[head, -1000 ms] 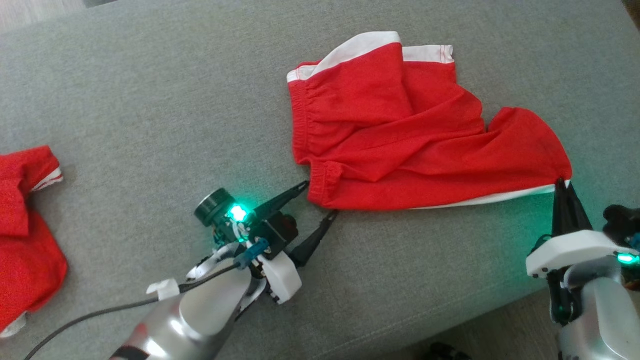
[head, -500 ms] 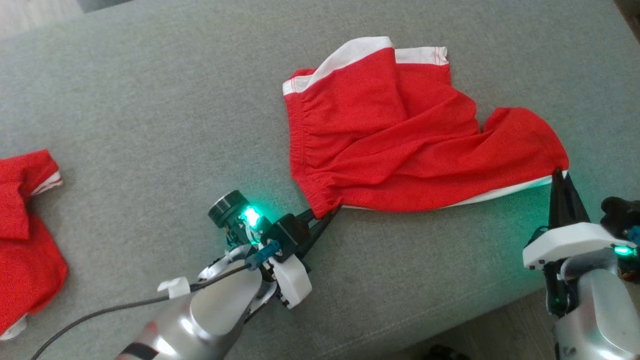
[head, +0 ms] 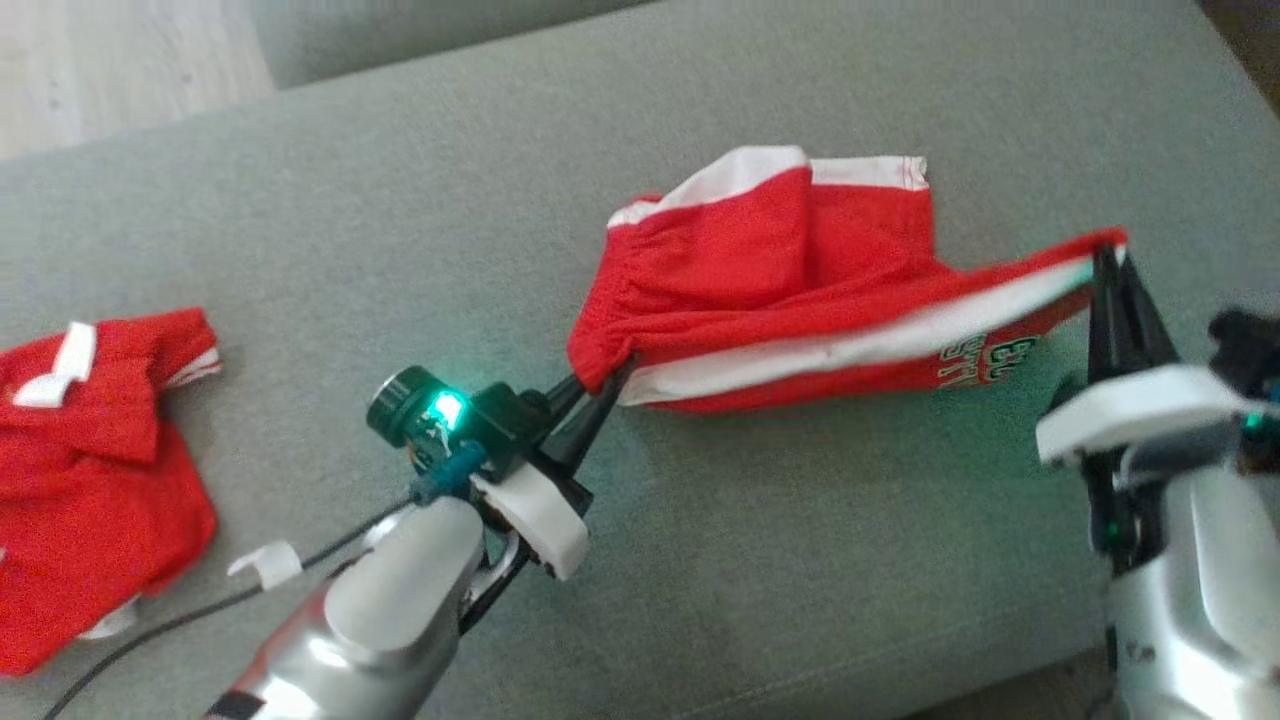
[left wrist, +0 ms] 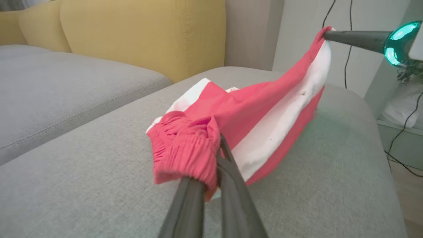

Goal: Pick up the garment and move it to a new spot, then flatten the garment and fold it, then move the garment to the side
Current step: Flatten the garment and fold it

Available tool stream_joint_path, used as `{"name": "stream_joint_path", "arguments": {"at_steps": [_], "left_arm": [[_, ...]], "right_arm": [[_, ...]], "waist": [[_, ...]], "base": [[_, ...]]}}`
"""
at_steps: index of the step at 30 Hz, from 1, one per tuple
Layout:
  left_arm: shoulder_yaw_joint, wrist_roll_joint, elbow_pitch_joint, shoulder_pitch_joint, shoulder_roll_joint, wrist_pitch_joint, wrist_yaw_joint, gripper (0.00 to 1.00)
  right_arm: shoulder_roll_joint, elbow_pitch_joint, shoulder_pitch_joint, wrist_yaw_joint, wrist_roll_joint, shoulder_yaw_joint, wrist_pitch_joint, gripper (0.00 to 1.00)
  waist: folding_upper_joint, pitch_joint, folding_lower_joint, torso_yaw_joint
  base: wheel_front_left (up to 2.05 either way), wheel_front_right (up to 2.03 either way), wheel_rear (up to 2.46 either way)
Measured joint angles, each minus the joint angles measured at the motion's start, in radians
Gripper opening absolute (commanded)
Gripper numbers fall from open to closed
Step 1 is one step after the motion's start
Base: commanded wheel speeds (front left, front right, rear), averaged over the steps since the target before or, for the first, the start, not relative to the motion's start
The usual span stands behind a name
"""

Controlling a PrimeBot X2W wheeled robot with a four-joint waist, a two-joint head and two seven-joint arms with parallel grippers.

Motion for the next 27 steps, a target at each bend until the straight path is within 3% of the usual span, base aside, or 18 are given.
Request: {"name": "stream_joint_path", "arguments": {"at_steps": [5, 9, 16, 23, 27], "left_arm": [[-0.03, -0.104, -0.062, -0.092, 0.079, 0.088, 0.0, 0.0], [-0.041, -0.249, -0.13, -0.227, 0.143, 0.177, 0.0, 0.0], [-0.004, -0.364, -0.183, -0.365, 0.214, 0.218, 0.0, 0.0], [0.058, -0.472, -0.218, -0.372, 0.226, 0.223, 0.0, 0.0], [0.088, -0.654, -0.269, -0.253, 0.194, 0.302, 0.0, 0.0]], "right_arm": [[-0.017, -0.056, -0.109, 0.0, 0.056, 0.082, 0.102, 0.0], [-0.048, -0.065, -0.236, 0.0, 0.122, 0.144, 0.156, 0.0], [-0.081, -0.056, -0.404, 0.0, 0.152, 0.19, 0.138, 0.0], [-0.098, 0.029, -0.401, 0.0, 0.166, 0.176, 0.137, 0.0], [-0.101, 0.056, -0.311, 0.0, 0.237, 0.162, 0.188, 0.0]], "waist": [[0.0, -0.062, 0.0, 0.019], [0.0, -0.114, 0.0, 0.029], [0.0, -0.17, -0.0001, 0.048], [0.0, -0.196, -0.0001, 0.086], [0.0, -0.19, 0.0, 0.102]], "base": [[0.0, 0.0, 0.0], [0.0, 0.0, 0.0], [0.0, 0.0, 0.0], [0.0, 0.0, 0.0], [0.0, 0.0, 0.0]]}}
